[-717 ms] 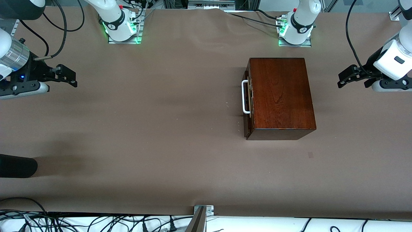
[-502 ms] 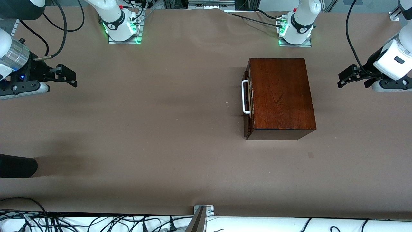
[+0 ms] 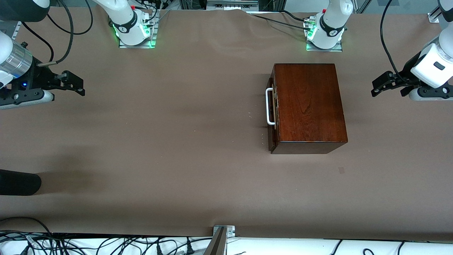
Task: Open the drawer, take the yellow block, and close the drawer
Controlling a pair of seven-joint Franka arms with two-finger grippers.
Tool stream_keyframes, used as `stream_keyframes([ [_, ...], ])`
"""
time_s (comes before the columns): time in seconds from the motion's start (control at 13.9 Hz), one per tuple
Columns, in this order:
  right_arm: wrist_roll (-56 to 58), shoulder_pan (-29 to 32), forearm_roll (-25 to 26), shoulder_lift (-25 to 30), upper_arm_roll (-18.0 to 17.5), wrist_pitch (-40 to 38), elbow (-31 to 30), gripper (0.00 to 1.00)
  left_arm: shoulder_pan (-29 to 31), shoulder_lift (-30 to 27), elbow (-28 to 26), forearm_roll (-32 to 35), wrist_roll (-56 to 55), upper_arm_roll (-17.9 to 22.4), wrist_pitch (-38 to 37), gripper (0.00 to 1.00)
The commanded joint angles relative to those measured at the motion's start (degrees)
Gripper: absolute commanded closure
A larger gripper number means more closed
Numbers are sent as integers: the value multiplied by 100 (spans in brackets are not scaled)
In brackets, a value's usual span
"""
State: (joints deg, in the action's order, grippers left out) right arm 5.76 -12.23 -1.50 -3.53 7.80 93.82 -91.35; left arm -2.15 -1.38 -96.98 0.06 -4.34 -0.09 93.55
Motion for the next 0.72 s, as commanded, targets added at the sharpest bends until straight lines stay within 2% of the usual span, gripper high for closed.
stream_keyframes([
  [0.0, -66, -17, 71, 1, 11, -56, 65, 0, -14, 59, 162, 144, -40, -18, -118, 0],
  [0.5, -66, -17, 62, -8, 11, -56, 65, 0, -14, 50, 153, 135, -93, -18, -127, 0],
  [0.65, -66, -17, 62, -8, 11, -56, 65, 0, -22, 59, 153, 135, -23, -44, -380, 0],
])
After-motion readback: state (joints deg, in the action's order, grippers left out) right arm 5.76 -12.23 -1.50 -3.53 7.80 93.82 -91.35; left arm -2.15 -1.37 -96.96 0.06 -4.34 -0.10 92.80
